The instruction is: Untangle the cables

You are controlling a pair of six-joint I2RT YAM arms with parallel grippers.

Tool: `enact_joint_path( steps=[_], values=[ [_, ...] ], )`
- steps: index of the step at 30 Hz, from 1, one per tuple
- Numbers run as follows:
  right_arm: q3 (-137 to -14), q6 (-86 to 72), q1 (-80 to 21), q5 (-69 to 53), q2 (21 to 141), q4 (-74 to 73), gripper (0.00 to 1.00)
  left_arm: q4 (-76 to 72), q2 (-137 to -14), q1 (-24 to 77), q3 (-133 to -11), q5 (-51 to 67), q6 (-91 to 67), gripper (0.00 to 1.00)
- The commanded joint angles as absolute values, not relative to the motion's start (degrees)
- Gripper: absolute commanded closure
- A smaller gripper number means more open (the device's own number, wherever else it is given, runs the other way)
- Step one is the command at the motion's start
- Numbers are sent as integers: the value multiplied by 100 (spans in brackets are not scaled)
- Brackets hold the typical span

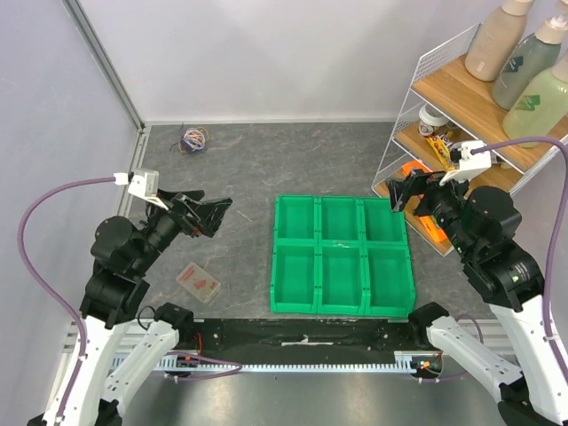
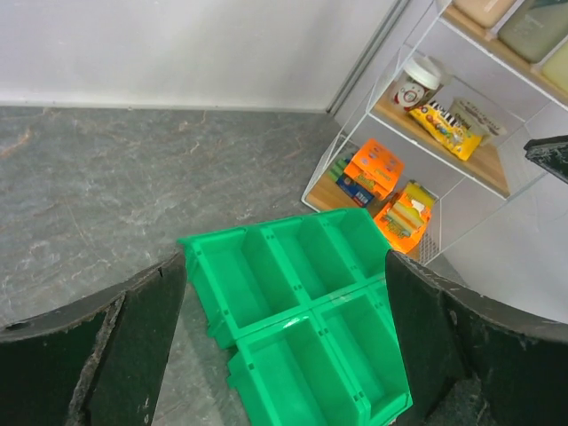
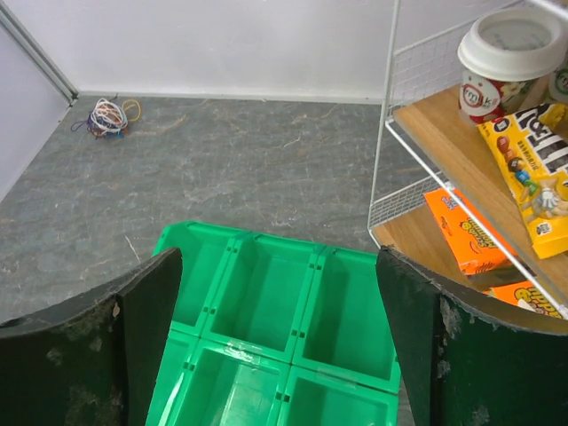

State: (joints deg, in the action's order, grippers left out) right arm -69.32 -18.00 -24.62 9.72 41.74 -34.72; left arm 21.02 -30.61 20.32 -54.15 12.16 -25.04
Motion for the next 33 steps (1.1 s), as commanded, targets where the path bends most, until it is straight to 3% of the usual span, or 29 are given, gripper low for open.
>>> enact_joint_path(
  steps=[1, 11, 15, 21, 26, 33],
  values=[
    [-6768, -1837, -2443, 774, 4245, -3155, 2, 2188, -3269, 1995, -5204, 1257, -2505, 2],
    [-5354, -2452, -2680, -1423, 4974, -1627, 2, 2470, -5798, 1646, -5308, 493, -3610, 2],
    [-5010, -2374, -3058, -1634, 4957, -1388, 2, 997, -6564, 249, -4818, 1203, -5006, 3],
    [-5124, -2110, -3103, -1591, 4764, -1687, 2, -1927, -8048, -720, -4544, 1081, -7055, 2],
    [-5212, -1986, -3103, -1267, 4606, -1855, 2, -2610, -9691, -949, -5333, 308, -7840, 5],
    [-5273, -2048, -3103, -949, 4325, -1968, 2, -2485, -11590, -975, -7004, 26, -7268, 8]
  ],
)
